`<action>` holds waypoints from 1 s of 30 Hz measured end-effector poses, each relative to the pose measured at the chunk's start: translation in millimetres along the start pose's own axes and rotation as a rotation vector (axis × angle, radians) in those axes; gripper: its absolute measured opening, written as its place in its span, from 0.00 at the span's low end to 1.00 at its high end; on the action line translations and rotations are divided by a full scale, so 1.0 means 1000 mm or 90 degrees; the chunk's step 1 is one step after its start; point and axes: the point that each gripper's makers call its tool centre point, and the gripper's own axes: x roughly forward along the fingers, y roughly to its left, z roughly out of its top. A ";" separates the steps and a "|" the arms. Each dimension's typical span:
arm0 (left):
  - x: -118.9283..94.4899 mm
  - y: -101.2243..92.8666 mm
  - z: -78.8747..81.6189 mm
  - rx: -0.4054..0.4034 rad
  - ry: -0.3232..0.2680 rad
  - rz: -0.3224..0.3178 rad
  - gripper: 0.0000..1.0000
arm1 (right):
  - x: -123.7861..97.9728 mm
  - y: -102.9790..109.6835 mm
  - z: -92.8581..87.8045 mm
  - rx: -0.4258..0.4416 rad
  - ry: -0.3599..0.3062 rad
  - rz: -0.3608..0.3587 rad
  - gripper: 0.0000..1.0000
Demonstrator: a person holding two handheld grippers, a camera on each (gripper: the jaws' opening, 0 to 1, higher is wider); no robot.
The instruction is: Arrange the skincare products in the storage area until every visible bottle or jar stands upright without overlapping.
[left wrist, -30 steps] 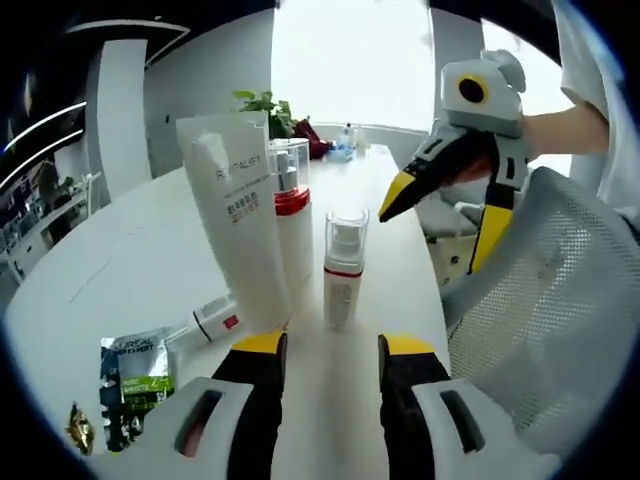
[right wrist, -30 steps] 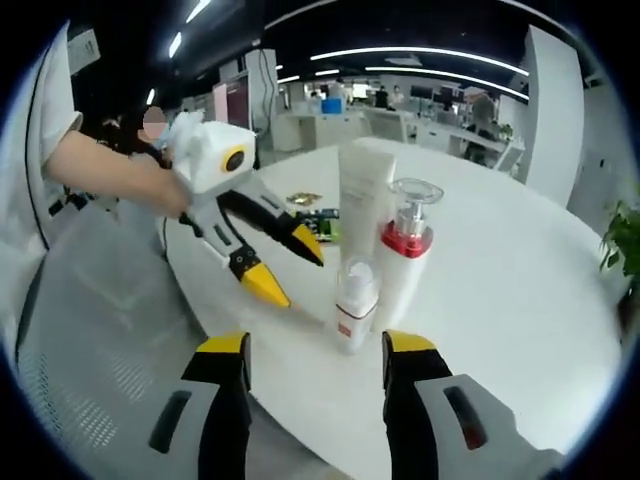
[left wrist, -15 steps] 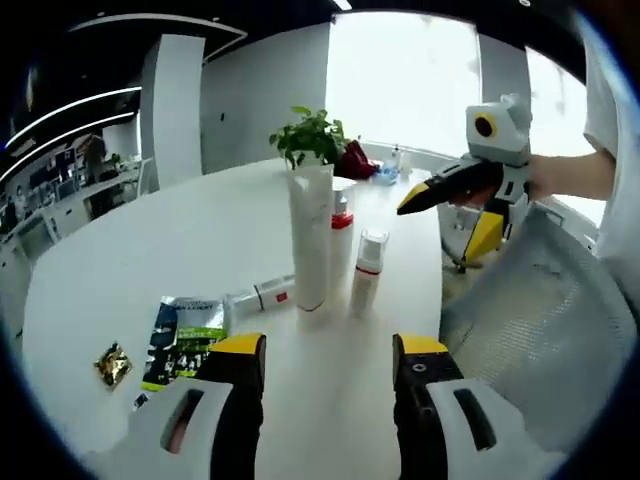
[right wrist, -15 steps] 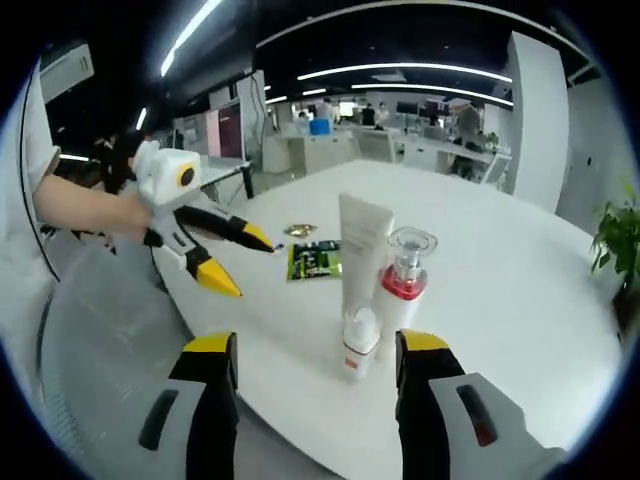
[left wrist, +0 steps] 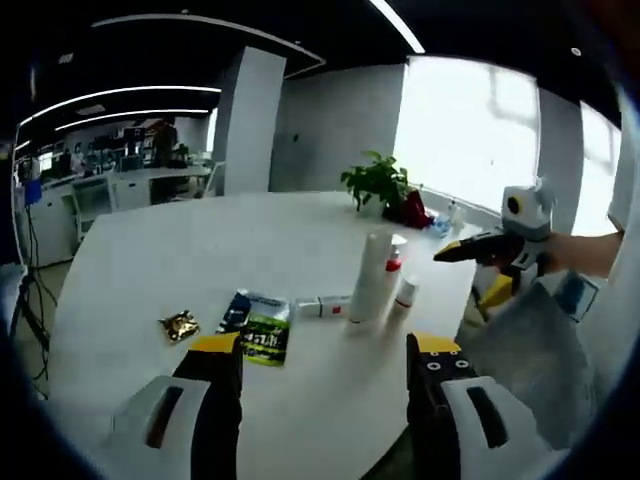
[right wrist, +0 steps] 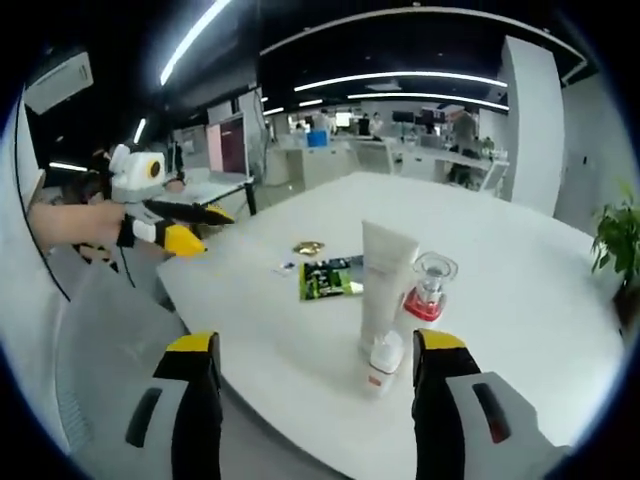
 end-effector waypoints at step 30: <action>-0.051 0.006 -0.032 -0.070 0.014 0.074 0.99 | -0.008 -0.008 -0.004 0.047 -0.035 -0.030 0.80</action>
